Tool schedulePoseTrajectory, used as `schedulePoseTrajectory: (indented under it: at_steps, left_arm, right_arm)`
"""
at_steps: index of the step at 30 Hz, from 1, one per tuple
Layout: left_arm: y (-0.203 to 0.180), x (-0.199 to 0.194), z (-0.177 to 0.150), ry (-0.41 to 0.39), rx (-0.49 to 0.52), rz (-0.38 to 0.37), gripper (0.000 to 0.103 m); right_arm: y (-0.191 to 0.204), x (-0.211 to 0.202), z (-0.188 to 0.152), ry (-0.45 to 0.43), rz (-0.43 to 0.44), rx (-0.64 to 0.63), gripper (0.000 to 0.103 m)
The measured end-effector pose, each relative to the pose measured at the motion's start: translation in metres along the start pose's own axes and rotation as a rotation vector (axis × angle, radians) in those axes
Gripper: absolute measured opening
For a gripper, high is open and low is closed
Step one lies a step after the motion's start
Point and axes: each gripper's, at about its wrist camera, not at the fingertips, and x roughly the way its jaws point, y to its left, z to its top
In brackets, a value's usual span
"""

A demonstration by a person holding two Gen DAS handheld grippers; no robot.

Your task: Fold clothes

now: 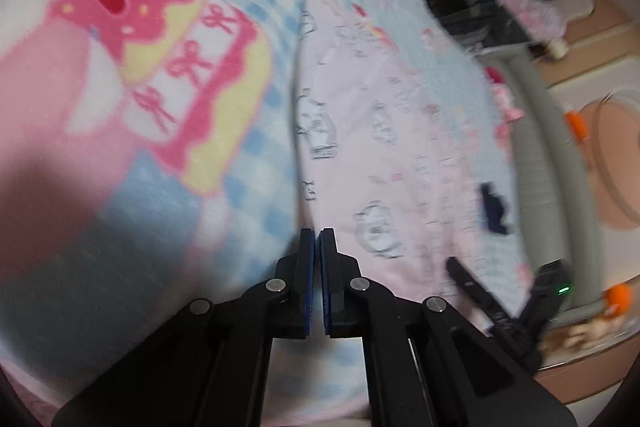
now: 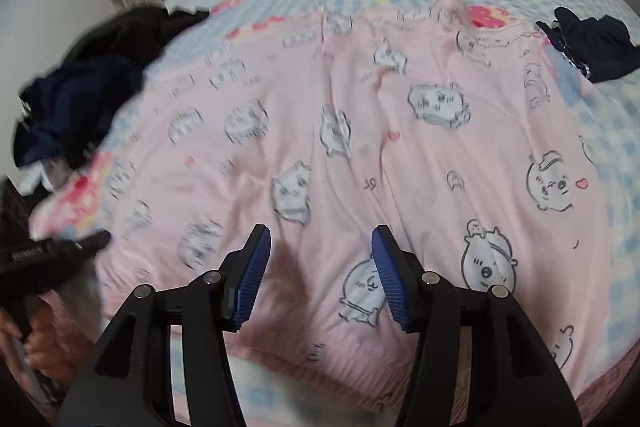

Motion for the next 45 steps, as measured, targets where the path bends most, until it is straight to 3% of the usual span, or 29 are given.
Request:
schedulePoseTrajectory:
  at_steps: [1, 4, 6, 8, 9, 13, 14, 16, 18, 20, 22, 23, 27, 29, 32, 34, 38, 41, 45]
  left_arm:
    - [-0.001, 0.0, 0.0, 0.0, -0.003, -0.018, 0.007]
    - [-0.002, 0.012, -0.003, 0.053, -0.016, -0.051, 0.038]
    - [-0.004, 0.018, -0.006, 0.065, -0.011, -0.023, 0.03]
    - [-0.003, 0.018, -0.006, 0.064, -0.024, -0.041, 0.015]
    - [-0.002, 0.018, -0.005, 0.064, -0.032, -0.055, 0.013]
    - [0.003, 0.016, -0.003, 0.063, -0.066, -0.112, 0.014]
    - [0.004, 0.015, -0.002, 0.063, -0.074, -0.126, 0.017]
    - [0.006, 0.014, -0.001, 0.062, -0.091, -0.154, 0.034]
    - [-0.001, 0.022, -0.002, 0.075, -0.06, -0.129, 0.039]
    - [-0.011, 0.029, -0.002, 0.072, -0.007, -0.08, 0.036]
    - [-0.019, 0.033, -0.002, 0.053, 0.044, -0.027, 0.027]
    - [-0.02, 0.033, -0.002, 0.045, 0.06, 0.001, 0.015]
    - [-0.012, 0.027, -0.003, 0.03, 0.076, 0.131, 0.006]
    - [-0.006, 0.018, -0.005, 0.02, 0.048, 0.138, 0.006]
    - [0.003, 0.004, -0.008, 0.005, 0.01, 0.12, 0.006]
    - [0.007, 0.002, -0.007, 0.008, -0.027, 0.033, 0.007]
    - [0.014, 0.002, 0.004, -0.005, -0.086, -0.092, 0.021]
    - [0.01, 0.011, 0.014, 0.005, -0.08, -0.125, 0.038]
    - [-0.001, 0.033, 0.02, 0.038, -0.028, -0.103, 0.041]
  right_arm:
    - [0.004, 0.0, 0.001, -0.004, -0.003, -0.011, 0.054]
    - [0.015, 0.011, -0.001, 0.023, -0.037, -0.064, 0.054]
    - [0.018, 0.026, -0.01, 0.064, -0.064, -0.09, 0.054]
    - [0.02, 0.029, -0.018, 0.058, -0.084, -0.113, 0.054]
    - [0.021, 0.025, -0.02, 0.045, -0.088, -0.117, 0.054]
    - [0.02, 0.0, -0.016, -0.011, -0.08, -0.089, 0.054]
    - [0.023, -0.008, -0.014, -0.034, -0.066, -0.088, 0.054]
    - [0.032, -0.016, -0.013, -0.055, -0.002, -0.118, 0.054]
    - [0.042, -0.012, -0.015, -0.036, 0.059, -0.137, 0.054]
    - [0.046, 0.002, -0.019, 0.023, 0.106, -0.123, 0.038]
    - [0.048, 0.018, -0.027, 0.085, 0.098, -0.127, 0.033]
    - [0.048, 0.023, -0.031, 0.103, 0.087, -0.136, 0.032]
    - [0.049, 0.017, -0.03, 0.094, 0.094, -0.141, 0.031]
    - [0.044, 0.007, -0.025, 0.062, 0.098, -0.123, 0.031]
    - [0.03, -0.008, -0.013, -0.005, 0.018, -0.115, 0.034]
    - [0.013, -0.004, -0.008, 0.014, -0.005, -0.06, 0.034]
    - [-0.006, 0.004, -0.005, 0.048, 0.007, -0.003, 0.034]
    - [0.005, 0.001, 0.012, 0.013, 0.002, -0.052, 0.034]
    - [0.012, 0.011, 0.037, 0.022, -0.022, -0.092, 0.034]
